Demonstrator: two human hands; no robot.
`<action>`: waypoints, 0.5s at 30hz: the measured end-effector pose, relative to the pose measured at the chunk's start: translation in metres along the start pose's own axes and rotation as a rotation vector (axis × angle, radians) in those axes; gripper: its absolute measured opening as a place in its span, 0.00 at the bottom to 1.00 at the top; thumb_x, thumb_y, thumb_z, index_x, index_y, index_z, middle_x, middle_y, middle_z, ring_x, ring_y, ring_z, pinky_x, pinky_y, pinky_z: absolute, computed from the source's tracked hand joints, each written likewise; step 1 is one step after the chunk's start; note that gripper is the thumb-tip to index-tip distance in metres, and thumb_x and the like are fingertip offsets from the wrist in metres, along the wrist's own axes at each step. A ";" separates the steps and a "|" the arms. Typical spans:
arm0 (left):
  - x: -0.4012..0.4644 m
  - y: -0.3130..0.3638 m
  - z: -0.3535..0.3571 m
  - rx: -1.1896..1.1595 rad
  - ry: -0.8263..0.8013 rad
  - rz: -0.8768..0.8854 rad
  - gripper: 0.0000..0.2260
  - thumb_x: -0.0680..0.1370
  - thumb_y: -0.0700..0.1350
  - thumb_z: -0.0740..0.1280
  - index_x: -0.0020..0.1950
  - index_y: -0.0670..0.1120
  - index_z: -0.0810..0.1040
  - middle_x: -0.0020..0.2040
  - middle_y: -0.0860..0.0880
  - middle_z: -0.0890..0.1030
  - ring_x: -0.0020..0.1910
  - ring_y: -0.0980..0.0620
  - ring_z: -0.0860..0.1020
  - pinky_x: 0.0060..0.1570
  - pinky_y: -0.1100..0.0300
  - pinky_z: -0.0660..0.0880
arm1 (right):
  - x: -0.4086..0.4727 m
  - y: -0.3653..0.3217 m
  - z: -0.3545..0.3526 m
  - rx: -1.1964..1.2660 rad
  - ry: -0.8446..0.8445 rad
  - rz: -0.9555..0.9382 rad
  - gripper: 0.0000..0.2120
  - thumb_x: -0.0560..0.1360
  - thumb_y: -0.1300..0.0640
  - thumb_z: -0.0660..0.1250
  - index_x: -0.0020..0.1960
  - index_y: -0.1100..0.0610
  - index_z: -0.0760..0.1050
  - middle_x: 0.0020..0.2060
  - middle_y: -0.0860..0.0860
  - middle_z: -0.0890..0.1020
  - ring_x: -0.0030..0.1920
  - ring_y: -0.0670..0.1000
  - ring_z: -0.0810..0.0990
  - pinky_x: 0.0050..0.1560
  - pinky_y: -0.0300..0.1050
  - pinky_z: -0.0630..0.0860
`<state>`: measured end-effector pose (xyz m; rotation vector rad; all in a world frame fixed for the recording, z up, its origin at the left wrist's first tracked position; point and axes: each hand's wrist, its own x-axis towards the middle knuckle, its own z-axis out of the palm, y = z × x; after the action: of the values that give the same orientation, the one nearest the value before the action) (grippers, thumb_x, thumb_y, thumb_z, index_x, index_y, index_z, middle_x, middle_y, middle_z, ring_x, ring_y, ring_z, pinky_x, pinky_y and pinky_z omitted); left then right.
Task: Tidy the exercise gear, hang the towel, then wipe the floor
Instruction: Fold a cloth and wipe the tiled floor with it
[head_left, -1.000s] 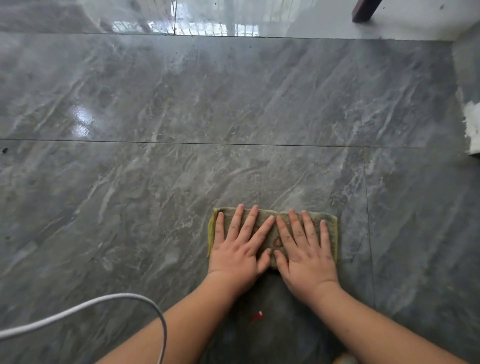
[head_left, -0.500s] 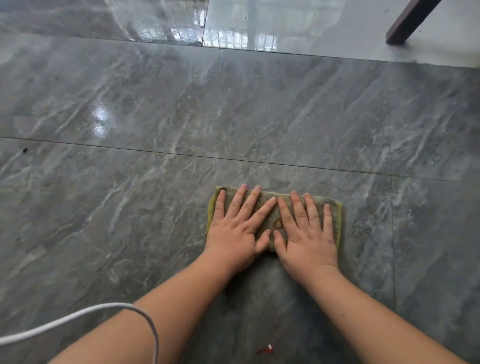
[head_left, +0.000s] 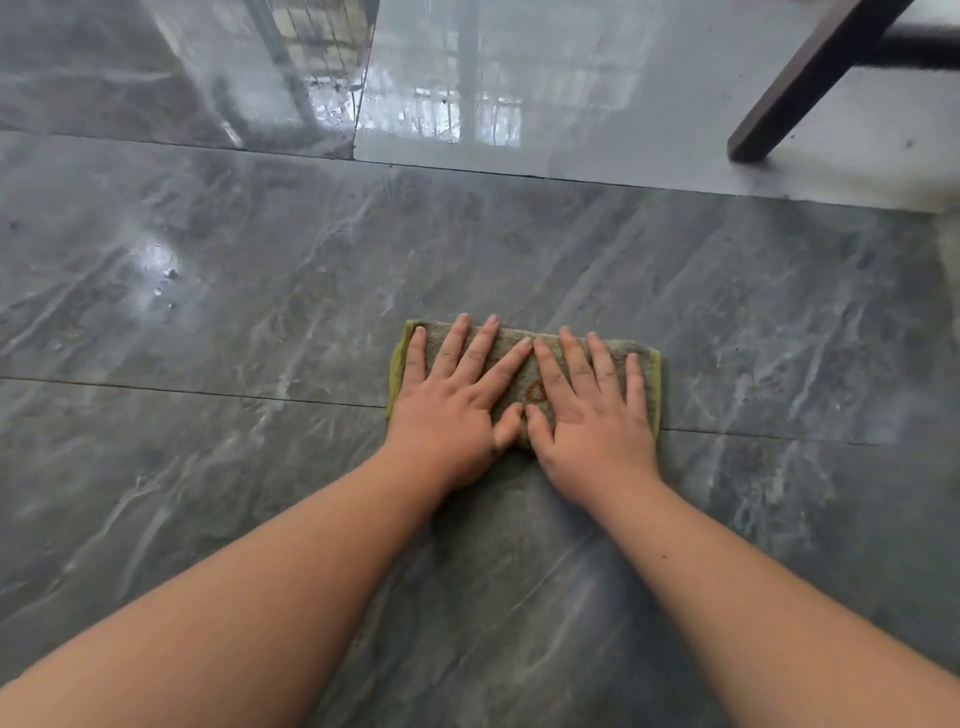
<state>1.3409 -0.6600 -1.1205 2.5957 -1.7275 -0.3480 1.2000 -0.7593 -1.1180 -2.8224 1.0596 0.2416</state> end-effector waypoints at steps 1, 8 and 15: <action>0.010 -0.002 -0.002 -0.005 0.005 0.000 0.30 0.78 0.66 0.45 0.79 0.62 0.45 0.82 0.52 0.46 0.80 0.47 0.43 0.74 0.37 0.38 | 0.010 0.002 -0.001 0.002 0.007 0.004 0.33 0.77 0.39 0.49 0.80 0.46 0.49 0.80 0.50 0.53 0.79 0.54 0.49 0.76 0.64 0.44; 0.085 -0.024 -0.017 -0.011 0.012 -0.005 0.30 0.78 0.66 0.44 0.79 0.63 0.42 0.82 0.52 0.44 0.80 0.48 0.41 0.74 0.37 0.37 | 0.087 0.014 -0.015 0.013 0.005 0.015 0.33 0.78 0.38 0.47 0.80 0.44 0.42 0.80 0.47 0.46 0.79 0.52 0.42 0.76 0.61 0.38; 0.159 -0.046 -0.034 -0.015 0.004 -0.017 0.29 0.78 0.66 0.45 0.79 0.63 0.44 0.82 0.53 0.45 0.80 0.48 0.42 0.74 0.37 0.37 | 0.164 0.022 -0.031 0.033 -0.011 0.041 0.32 0.79 0.39 0.46 0.80 0.43 0.42 0.80 0.46 0.45 0.79 0.51 0.41 0.76 0.60 0.35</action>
<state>1.4476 -0.7912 -1.1222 2.6006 -1.6959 -0.3545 1.3107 -0.8864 -1.1199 -2.7691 1.1102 0.2409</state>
